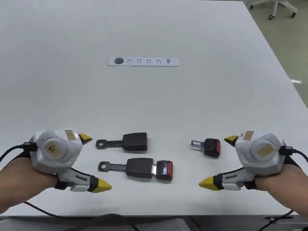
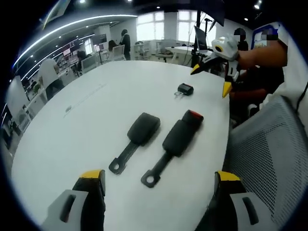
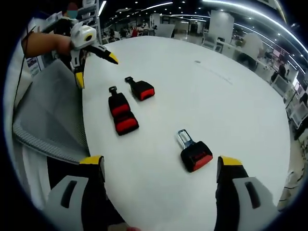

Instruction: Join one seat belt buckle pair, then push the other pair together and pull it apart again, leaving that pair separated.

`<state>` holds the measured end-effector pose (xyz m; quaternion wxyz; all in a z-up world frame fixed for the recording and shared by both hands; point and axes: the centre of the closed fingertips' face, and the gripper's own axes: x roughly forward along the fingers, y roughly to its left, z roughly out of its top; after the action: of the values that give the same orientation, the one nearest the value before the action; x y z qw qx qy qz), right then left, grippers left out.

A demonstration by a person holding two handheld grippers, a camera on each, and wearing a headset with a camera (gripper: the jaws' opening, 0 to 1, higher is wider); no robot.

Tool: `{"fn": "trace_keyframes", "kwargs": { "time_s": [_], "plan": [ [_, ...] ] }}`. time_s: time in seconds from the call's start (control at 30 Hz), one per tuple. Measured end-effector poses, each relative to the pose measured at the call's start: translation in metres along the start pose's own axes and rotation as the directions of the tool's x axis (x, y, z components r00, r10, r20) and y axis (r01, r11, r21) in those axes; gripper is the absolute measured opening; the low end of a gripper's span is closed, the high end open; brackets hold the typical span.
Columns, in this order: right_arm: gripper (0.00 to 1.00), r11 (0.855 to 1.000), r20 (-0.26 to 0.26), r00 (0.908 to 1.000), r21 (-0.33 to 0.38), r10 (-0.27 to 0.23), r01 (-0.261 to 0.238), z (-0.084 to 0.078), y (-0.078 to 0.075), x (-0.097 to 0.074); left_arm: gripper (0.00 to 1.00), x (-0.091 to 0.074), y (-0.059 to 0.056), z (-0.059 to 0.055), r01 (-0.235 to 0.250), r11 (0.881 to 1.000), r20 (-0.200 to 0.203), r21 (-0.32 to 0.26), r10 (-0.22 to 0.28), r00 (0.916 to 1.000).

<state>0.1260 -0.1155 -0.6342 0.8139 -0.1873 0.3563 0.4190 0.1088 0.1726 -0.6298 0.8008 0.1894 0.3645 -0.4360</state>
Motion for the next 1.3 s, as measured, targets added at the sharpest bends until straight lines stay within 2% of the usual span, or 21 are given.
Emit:
{"fn": "trace_keyframes", "kwargs": {
  "time_s": [0.03,0.13,0.2,0.27,0.37,0.6,0.67,0.77,0.97,1.0,1.07,1.3],
  "plan": [
    [0.98,1.000,0.001,1.0000,0.009,-0.003,0.003,-0.001,0.000,-0.001,0.97,-0.003,0.001,-0.006,-0.003,1.000,-0.006,-0.010,0.003,1.0000],
    [1.00,0.999,0.003,1.0000,0.035,-0.002,0.002,-0.005,0.003,-0.006,1.00,-0.009,0.002,-0.016,-0.021,0.999,-0.017,-0.038,0.020,0.9997],
    [1.00,0.999,-0.001,1.0000,0.040,-0.003,0.003,-0.008,0.005,-0.008,1.00,-0.014,0.006,-0.020,-0.048,0.997,-0.007,-0.062,0.047,0.9989],
    [1.00,0.999,-0.005,1.0000,0.043,-0.006,0.006,-0.012,0.005,-0.009,1.00,-0.018,0.008,-0.026,-0.053,0.993,0.001,-0.109,0.053,0.9986],
    [1.00,0.999,-0.013,0.9999,0.047,-0.010,0.010,-0.014,0.006,-0.011,1.00,-0.021,0.008,-0.030,-0.068,0.991,-0.003,-0.117,0.068,0.9977],
    [1.00,0.999,-0.018,0.9996,0.045,-0.019,0.020,-0.014,0.008,-0.012,1.00,-0.024,0.008,-0.032,-0.061,0.990,0.012,-0.123,0.063,0.9979],
    [1.00,0.999,-0.017,0.9996,0.047,-0.024,0.024,-0.014,0.007,-0.012,1.00,-0.027,0.012,-0.036,-0.063,0.987,0.016,-0.145,0.066,0.9977],
    [1.00,0.998,-0.014,0.9995,0.055,-0.029,0.030,-0.014,0.007,-0.012,1.00,-0.027,0.010,-0.034,-0.066,0.984,0.022,-0.167,0.071,0.9972],
    [1.00,0.998,-0.011,0.9992,0.044,-0.037,0.038,-0.006,0.013,-0.016,1.00,-0.029,0.008,-0.036,-0.067,0.986,0.016,-0.153,0.070,0.9974],
    [1.00,0.998,-0.003,0.9983,0.031,-0.059,0.059,-0.003,0.006,-0.018,1.00,-0.030,0.008,-0.036,-0.068,0.985,0.017,-0.156,0.072,0.9973],
    [1.00,0.997,0.017,0.9972,0.018,-0.073,0.073,0.002,0.004,-0.021,1.00,-0.032,0.007,-0.037,-0.067,0.986,0.020,-0.155,0.071,0.9973],
    [0.99,0.996,0.020,0.9965,0.043,-0.081,0.080,0.002,0.007,-0.023,1.00,-0.036,0.004,-0.040,-0.075,0.985,0.022,-0.153,0.080,0.9966]
  ]
}}
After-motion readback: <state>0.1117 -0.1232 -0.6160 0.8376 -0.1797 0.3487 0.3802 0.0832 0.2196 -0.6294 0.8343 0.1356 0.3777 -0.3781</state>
